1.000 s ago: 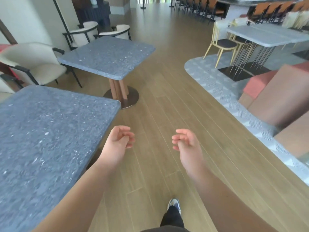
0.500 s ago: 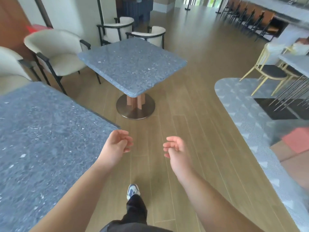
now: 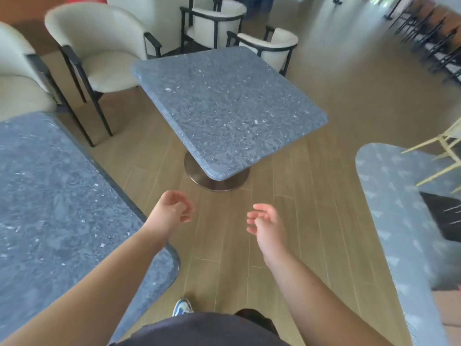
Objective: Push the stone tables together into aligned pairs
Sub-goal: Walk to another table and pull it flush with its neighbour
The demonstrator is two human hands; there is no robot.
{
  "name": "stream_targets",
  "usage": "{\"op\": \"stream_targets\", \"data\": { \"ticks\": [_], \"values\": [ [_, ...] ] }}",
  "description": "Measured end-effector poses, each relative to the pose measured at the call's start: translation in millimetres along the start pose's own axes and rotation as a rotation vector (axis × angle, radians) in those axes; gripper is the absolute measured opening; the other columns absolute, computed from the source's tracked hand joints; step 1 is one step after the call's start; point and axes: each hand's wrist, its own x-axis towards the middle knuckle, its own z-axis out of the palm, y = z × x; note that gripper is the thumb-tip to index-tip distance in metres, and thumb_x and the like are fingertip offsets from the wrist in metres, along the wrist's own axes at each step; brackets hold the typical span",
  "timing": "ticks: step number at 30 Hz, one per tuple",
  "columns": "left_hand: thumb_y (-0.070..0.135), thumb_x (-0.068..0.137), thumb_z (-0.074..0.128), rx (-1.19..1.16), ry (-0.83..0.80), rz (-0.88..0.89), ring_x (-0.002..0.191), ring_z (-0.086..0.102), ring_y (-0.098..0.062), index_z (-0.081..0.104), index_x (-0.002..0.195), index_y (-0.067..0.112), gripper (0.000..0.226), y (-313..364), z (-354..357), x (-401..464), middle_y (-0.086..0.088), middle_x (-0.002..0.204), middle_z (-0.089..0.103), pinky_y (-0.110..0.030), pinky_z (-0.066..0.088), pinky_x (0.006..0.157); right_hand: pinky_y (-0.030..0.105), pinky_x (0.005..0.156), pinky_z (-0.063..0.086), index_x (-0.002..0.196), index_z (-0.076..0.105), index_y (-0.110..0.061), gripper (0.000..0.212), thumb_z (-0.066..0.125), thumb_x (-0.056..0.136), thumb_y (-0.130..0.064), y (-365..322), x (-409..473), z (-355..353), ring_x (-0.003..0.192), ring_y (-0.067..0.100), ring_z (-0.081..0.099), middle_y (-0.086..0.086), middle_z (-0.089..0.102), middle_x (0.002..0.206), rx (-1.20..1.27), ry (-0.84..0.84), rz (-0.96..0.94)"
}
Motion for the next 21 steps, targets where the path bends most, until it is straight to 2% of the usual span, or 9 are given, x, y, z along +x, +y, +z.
{"op": "stream_targets", "data": {
  "ticks": [3, 6, 8, 10, 14, 15, 17, 19, 21],
  "values": [
    [-0.006, 0.096, 0.039, -0.05, 0.025, -0.12, 0.088, 0.065, -0.028, 0.053, 0.108, 0.008, 0.023, -6.5, 10.3, 43.2, -0.011, 0.094, 0.064, -0.042, 0.057, 0.079, 0.039, 0.082, 0.057, 0.109, 0.059, -0.01, 0.037, 0.033, 0.092, 0.01, 2.7, 57.5, 16.5, 0.082, 0.018, 0.062, 0.006, 0.065, 0.092, -0.015, -0.042, 0.088],
    [-0.005, 0.097, 0.044, -0.14, 0.065, -0.274, 0.095, 0.064, -0.031, 0.054, 0.108, 0.008, 0.02, -26.7, 23.3, 85.4, -0.016, 0.101, 0.063, -0.052, 0.052, 0.097, 0.036, 0.076, 0.058, 0.106, 0.06, -0.011, 0.037, 0.033, 0.092, 0.01, 12.1, 126.6, 35.8, 0.078, 0.017, 0.062, 0.007, 0.065, 0.092, -0.047, -0.076, 0.199],
    [-0.004, 0.098, 0.05, -0.206, 0.123, -0.361, 0.102, 0.063, -0.033, 0.053, 0.117, 0.003, 0.021, -42.8, 33.1, 110.9, -0.018, 0.107, 0.062, -0.054, 0.049, 0.104, 0.039, 0.08, 0.059, 0.102, 0.06, -0.015, 0.037, 0.032, 0.092, 0.007, 19.3, 173.9, 52.8, 0.078, 0.018, 0.063, 0.007, 0.066, 0.091, -0.059, -0.104, 0.29],
    [-0.003, 0.099, 0.051, -0.268, 0.18, -0.422, 0.108, 0.062, -0.035, 0.05, 0.125, -0.001, 0.027, -54.2, 44.5, 138.5, -0.021, 0.113, 0.061, -0.053, 0.048, 0.105, 0.041, 0.083, 0.058, 0.104, 0.059, -0.014, 0.035, 0.033, 0.092, 0.006, 30.9, 218.0, 69.5, 0.078, 0.019, 0.062, 0.007, 0.065, 0.091, -0.064, -0.153, 0.388],
    [0.0, 0.099, 0.053, -0.385, 0.273, -0.518, 0.101, 0.062, -0.031, 0.048, 0.127, 0.002, 0.029, -63.8, 68.4, 200.6, -0.015, 0.105, 0.062, -0.047, 0.049, 0.101, 0.034, 0.072, 0.056, 0.112, 0.058, -0.011, 0.025, 0.043, 0.096, 0.001, 52.0, 294.2, 89.5, 0.084, 0.021, 0.063, 0.01, 0.064, 0.097, -0.082, -0.321, 0.644],
    [0.002, 0.099, 0.054, -0.39, 0.277, -0.543, 0.096, 0.062, -0.028, 0.049, 0.125, 0.004, 0.027, -63.0, 74.9, 215.5, -0.012, 0.102, 0.062, -0.043, 0.05, 0.096, 0.035, 0.075, 0.055, 0.115, 0.057, -0.008, 0.021, 0.046, 0.097, -0.002, 52.7, 309.0, 92.5, 0.091, 0.023, 0.063, 0.011, 0.063, 0.099, -0.013, -0.344, 0.726],
    [0.007, 0.098, 0.06, -0.387, 0.278, -0.582, 0.086, 0.06, -0.019, 0.048, 0.121, 0.009, 0.027, -59.9, 90.0, 245.5, -0.008, 0.096, 0.06, -0.033, 0.051, 0.085, 0.042, 0.091, 0.053, 0.114, 0.058, -0.007, 0.015, 0.054, 0.1, -0.012, 50.1, 333.5, 100.3, 0.107, 0.026, 0.06, 0.011, 0.061, 0.11, 0.199, -0.377, 0.832],
    [0.016, 0.096, 0.066, -0.358, 0.269, -0.589, 0.083, 0.057, -0.014, 0.048, 0.12, 0.013, 0.031, -54.6, 105.8, 273.9, -0.006, 0.098, 0.059, -0.026, 0.048, 0.078, 0.046, 0.108, 0.044, 0.121, 0.058, -0.012, 0.025, 0.058, 0.1, -0.024, 43.8, 351.3, 112.8, 0.118, 0.025, 0.056, 0.01, 0.061, 0.122, 0.382, -0.428, 0.862],
    [0.023, 0.097, 0.065, -0.336, 0.208, -0.582, 0.082, 0.061, -0.013, 0.058, 0.109, 0.011, 0.018, -49.9, 120.4, 299.4, -0.002, 0.097, 0.066, -0.025, 0.048, 0.077, 0.046, 0.114, 0.038, 0.131, 0.054, -0.014, 0.04, 0.06, 0.098, -0.035, 40.8, 361.9, 125.4, 0.123, 0.024, 0.056, 0.01, 0.062, 0.128, 0.511, -0.415, 0.891]
  ]
}}
